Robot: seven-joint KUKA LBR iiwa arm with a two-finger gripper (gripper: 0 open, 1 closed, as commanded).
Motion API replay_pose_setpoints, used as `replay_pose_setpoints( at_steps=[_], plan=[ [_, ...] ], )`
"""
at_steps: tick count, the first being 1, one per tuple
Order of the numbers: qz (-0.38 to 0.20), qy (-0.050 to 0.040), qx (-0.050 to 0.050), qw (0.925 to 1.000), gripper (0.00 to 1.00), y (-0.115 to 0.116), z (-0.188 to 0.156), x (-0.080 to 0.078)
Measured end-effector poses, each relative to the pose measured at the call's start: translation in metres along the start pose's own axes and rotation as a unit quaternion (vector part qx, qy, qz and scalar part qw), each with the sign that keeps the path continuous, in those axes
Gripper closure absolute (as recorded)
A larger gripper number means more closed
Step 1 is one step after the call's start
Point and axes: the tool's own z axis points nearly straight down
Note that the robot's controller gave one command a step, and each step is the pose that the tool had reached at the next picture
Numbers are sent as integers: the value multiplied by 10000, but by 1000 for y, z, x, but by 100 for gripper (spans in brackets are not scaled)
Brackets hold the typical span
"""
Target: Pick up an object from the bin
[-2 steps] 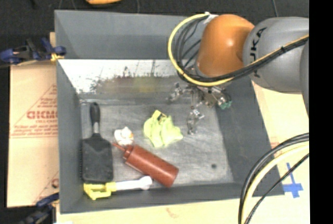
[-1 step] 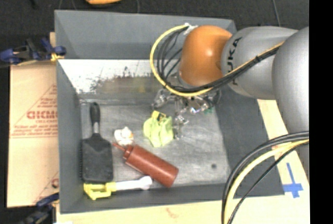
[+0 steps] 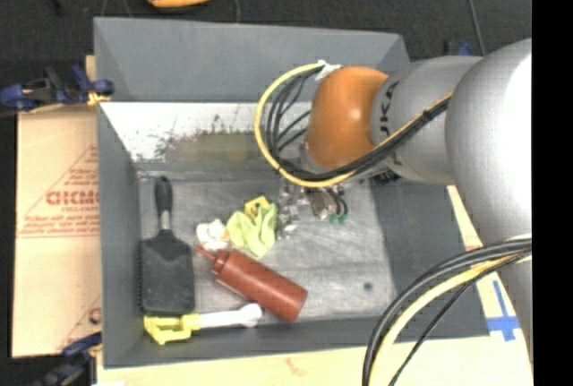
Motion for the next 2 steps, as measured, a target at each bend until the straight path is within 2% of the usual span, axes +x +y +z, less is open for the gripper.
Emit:
replay_pose_setpoints(
  at_steps=[2],
  plan=[
    [-4,35,-3,10000,100,0,-5,2]
  ],
)
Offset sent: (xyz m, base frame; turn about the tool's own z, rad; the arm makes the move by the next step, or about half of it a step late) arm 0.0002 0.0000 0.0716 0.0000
